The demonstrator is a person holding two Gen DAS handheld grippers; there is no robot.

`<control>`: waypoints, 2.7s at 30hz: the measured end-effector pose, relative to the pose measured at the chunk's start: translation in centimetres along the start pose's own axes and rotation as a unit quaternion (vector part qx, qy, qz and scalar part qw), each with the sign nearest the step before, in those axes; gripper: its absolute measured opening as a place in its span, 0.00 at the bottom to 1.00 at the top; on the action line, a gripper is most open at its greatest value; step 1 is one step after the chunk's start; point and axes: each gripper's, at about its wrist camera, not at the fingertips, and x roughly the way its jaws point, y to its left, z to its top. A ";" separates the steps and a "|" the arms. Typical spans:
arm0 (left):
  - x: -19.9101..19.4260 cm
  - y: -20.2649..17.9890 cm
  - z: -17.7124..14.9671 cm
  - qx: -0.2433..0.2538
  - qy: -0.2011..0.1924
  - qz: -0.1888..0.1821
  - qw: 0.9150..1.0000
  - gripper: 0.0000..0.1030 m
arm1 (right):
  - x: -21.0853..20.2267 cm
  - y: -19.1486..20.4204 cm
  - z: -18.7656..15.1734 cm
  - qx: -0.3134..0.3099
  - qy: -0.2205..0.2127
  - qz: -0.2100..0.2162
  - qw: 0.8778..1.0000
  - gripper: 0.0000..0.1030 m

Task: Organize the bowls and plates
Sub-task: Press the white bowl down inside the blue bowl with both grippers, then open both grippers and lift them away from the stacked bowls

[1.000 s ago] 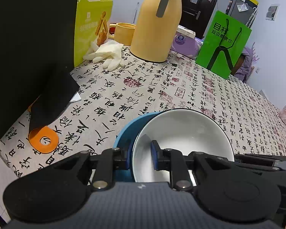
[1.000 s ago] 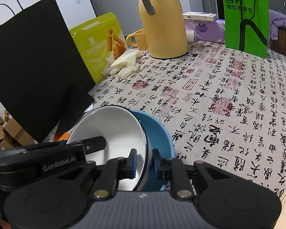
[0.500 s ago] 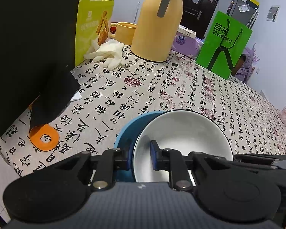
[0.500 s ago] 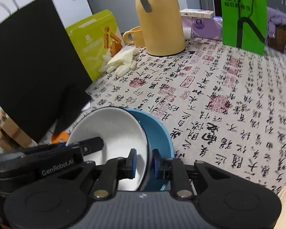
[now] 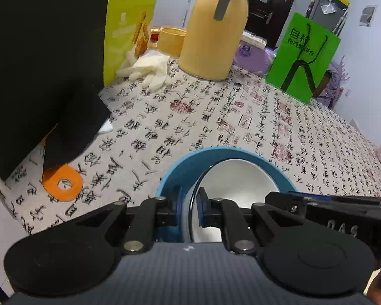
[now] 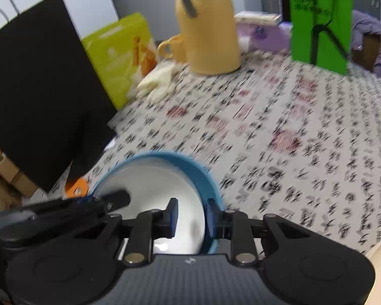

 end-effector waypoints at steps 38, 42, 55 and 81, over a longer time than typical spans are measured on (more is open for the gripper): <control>-0.8 -1.0 0.6 0.069 0.021 0.028 0.997 0.13 | -1.7 -1.6 -0.8 0.004 -0.028 0.055 0.998 0.23; -0.2 -1.2 0.5 0.074 0.026 0.031 0.996 0.12 | -1.6 -1.6 -0.9 0.005 -0.028 0.060 0.998 0.23; -1.3 -1.2 0.7 0.063 0.006 0.015 0.998 0.22 | -2.2 -1.7 -1.2 0.002 -0.033 0.068 0.997 0.23; -9.2 -1.1 -3.4 0.041 -0.182 -0.021 0.982 1.00 | -11.4 -5.9 -8.9 0.016 -0.212 0.074 0.974 1.00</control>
